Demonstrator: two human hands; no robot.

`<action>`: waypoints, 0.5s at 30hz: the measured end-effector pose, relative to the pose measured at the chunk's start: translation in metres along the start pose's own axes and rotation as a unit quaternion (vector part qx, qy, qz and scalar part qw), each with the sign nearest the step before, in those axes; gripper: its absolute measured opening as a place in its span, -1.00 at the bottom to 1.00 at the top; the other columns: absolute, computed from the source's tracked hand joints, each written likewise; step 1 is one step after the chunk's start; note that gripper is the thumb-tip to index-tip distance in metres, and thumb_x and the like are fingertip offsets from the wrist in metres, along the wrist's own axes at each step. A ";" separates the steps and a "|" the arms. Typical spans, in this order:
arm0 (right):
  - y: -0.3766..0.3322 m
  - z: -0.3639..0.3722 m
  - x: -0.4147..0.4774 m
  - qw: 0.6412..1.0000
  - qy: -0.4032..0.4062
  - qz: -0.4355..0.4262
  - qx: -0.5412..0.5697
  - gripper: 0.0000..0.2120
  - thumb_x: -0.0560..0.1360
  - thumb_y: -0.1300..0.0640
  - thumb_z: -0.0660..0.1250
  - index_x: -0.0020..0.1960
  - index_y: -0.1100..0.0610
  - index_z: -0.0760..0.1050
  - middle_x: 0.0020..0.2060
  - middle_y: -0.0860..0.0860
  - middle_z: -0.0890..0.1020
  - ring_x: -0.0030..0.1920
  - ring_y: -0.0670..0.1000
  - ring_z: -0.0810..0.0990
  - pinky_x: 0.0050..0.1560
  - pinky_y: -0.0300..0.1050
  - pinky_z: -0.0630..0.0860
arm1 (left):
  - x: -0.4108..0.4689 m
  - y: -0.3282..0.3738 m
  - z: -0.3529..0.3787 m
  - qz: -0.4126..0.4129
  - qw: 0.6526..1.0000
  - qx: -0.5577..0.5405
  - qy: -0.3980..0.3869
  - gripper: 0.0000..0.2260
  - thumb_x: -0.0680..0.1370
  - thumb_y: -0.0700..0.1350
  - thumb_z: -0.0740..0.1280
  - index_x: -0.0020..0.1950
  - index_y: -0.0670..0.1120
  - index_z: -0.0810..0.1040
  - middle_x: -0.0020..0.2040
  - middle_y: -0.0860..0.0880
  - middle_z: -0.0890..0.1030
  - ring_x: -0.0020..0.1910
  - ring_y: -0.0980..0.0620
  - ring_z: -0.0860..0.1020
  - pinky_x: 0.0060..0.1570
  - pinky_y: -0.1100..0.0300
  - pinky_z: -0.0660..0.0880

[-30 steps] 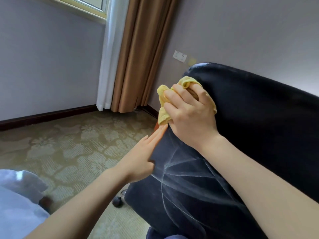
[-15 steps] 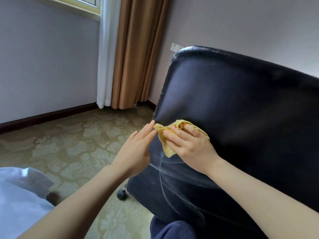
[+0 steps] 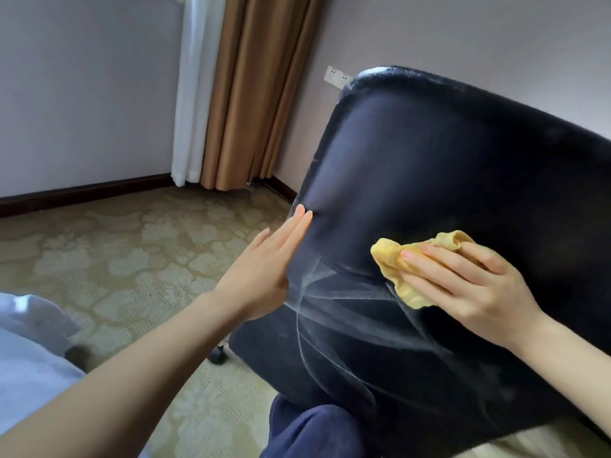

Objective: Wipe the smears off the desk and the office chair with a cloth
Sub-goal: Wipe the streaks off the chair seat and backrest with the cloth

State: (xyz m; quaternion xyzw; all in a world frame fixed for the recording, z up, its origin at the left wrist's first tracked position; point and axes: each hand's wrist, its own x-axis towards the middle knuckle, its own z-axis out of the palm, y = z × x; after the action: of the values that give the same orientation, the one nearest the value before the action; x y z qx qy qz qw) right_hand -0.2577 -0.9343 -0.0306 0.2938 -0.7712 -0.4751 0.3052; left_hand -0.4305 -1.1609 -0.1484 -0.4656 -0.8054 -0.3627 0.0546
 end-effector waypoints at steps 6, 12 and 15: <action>0.025 0.000 0.051 0.990 0.109 0.088 -0.034 -0.86 0.43 0.27 0.46 -0.11 0.04 0.69 0.06 -0.04 0.66 0.08 -0.01 0.54 0.02 -0.04 0.38 | 0.002 -0.001 0.001 -0.022 0.999 -0.037 -0.003 -0.04 0.30 -0.40 0.16 0.54 0.06 -0.29 0.58 0.08 -0.06 0.37 0.01 0.13 0.28 0.36 0.02; 0.006 0.026 0.106 0.978 0.139 0.153 -0.019 -0.82 0.48 0.24 0.40 -0.22 0.01 0.66 -0.02 -0.10 0.68 0.02 -0.07 0.65 0.05 -0.06 0.42 | 0.002 0.000 0.007 -0.054 0.996 -0.069 0.015 -0.06 0.32 -0.42 0.12 0.54 0.06 -0.28 0.54 0.12 0.08 0.37 0.18 -0.05 0.30 0.43 -0.11; -0.017 0.038 0.114 0.978 0.117 0.169 0.021 -0.77 0.53 0.21 0.33 -0.22 0.00 0.66 -0.01 -0.10 0.68 0.03 -0.07 0.65 0.05 -0.09 0.49 | 0.001 0.000 0.008 -0.075 0.995 -0.069 0.013 -0.08 0.32 -0.41 0.11 0.55 0.07 -0.25 0.55 0.11 0.06 0.44 0.18 -0.05 0.28 0.50 -0.28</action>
State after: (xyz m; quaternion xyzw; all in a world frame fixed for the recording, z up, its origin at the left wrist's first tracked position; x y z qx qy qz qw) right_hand -0.3564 -1.0047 -0.0379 0.2196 -0.7784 -0.3625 0.4631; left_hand -0.4293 -1.1549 -0.1537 -0.4018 -0.8103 -0.4266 0.0048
